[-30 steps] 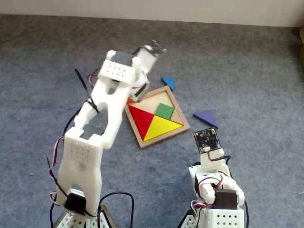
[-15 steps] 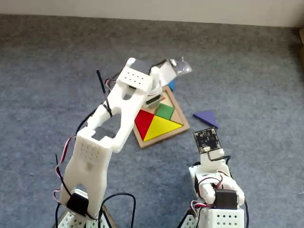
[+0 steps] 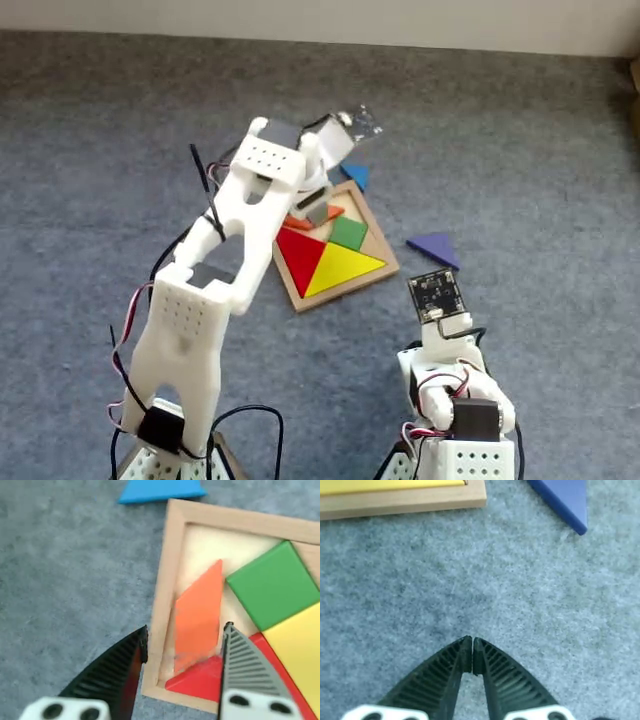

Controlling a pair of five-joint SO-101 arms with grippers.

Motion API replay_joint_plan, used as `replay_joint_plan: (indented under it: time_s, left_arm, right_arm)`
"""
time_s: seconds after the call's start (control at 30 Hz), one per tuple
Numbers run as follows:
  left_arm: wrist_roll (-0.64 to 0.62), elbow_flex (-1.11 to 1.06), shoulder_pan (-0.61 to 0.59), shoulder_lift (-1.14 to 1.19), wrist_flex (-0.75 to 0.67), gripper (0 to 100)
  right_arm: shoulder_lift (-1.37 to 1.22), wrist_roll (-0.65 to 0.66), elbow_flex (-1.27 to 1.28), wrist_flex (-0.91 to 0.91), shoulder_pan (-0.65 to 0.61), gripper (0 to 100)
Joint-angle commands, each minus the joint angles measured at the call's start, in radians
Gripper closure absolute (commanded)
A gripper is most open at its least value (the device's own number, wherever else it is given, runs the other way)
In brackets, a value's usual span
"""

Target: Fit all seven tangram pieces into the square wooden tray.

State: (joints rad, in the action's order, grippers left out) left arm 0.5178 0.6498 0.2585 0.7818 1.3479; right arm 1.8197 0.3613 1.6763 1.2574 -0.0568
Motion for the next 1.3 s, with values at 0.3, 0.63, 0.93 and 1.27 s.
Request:
replay_joint_plan:
  time_s: [0.3, 0.63, 0.93, 1.27]
  left_arm:
    - [-0.014, 0.056, -0.030, -0.010, 0.008, 76]
    - [-0.074, 0.058, -0.071, 0.047, -0.002, 76]
    - [-0.077, 0.058, -0.163, 0.051, 0.040, 76]
    - [-0.161, 0.053, -0.139, -0.157, 0.206, 76]
  right_arm:
    - [0.015, -0.003, 0.117, 0.004, 0.010, 97.1]
    - [0.015, -0.003, 0.117, 0.004, 0.010, 97.1]
    - [0.015, -0.003, 0.117, 0.004, 0.010, 97.1]
    - [0.015, -0.003, 0.117, 0.004, 0.010, 97.1]
